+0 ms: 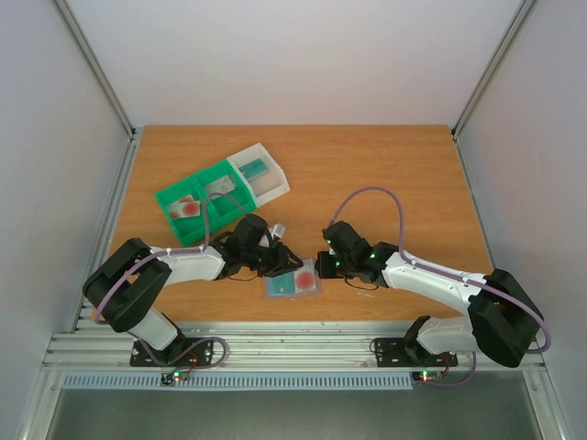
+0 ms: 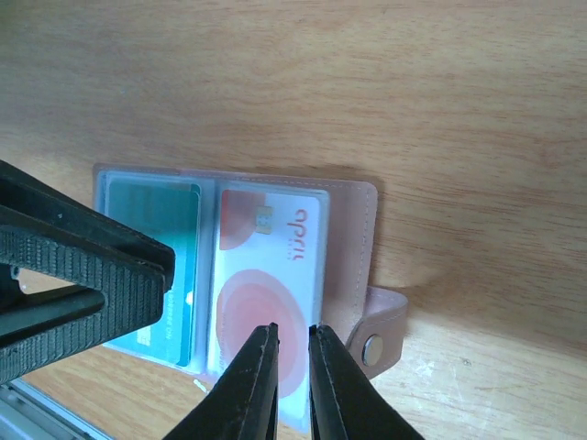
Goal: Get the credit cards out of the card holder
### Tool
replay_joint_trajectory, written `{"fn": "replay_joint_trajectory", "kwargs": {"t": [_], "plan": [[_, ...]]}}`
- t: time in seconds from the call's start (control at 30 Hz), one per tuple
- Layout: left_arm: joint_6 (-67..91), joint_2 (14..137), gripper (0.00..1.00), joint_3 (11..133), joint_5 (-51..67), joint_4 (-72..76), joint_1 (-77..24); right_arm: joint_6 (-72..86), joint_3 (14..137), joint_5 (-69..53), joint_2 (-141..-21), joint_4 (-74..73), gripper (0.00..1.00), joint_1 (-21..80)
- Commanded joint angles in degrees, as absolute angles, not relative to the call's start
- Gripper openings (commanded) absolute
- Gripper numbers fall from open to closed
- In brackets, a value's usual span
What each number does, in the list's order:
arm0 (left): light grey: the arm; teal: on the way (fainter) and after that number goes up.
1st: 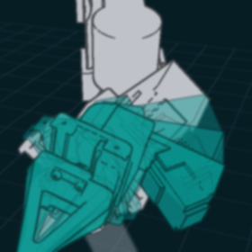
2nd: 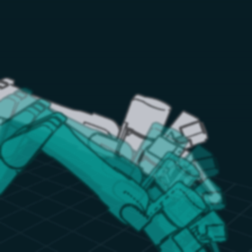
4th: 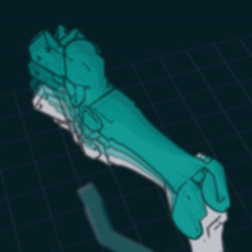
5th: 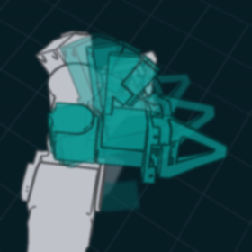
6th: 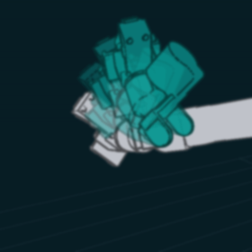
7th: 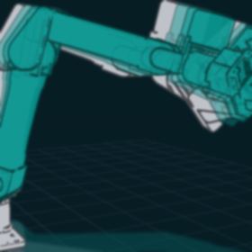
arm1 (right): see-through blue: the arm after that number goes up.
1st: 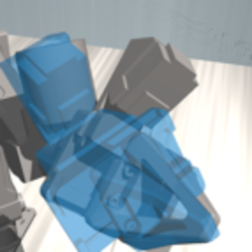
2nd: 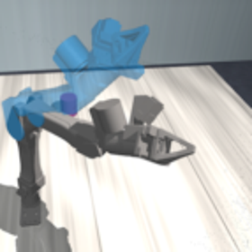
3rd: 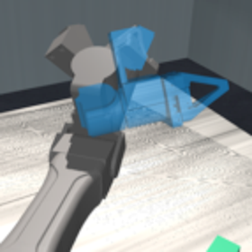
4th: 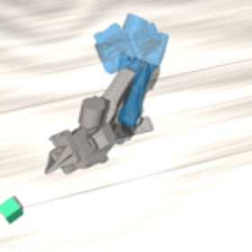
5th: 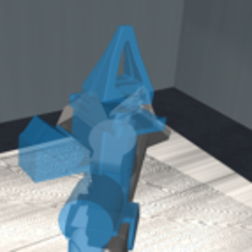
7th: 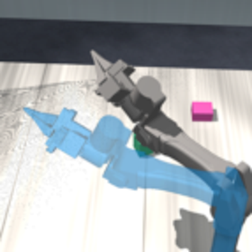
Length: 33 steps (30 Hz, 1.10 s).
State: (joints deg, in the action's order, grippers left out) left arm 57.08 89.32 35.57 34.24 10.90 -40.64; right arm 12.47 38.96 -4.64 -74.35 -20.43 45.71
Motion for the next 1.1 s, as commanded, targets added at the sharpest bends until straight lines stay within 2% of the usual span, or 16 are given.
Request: {"fn": "replay_joint_trajectory", "kwargs": {"t": [0.0,0.5,1.07], "plan": [[56.74,89.43,0.26,36.54,33.35,13.47,-41.03,13.11,38.71,-4.22,-72.74,-21.29,0.12,45.97],[54.41,89.82,0.3,35.32,29.04,10.84,-41.01,14.55,39.38,-11.01,-77.89,-15.88,0.12,45.97],[55.37,92.37,0.33,34.6,28.7,13.09,-41.04,13.46,39.46,-9.1,-83.48,-15.62,0.12,45.97]]}}
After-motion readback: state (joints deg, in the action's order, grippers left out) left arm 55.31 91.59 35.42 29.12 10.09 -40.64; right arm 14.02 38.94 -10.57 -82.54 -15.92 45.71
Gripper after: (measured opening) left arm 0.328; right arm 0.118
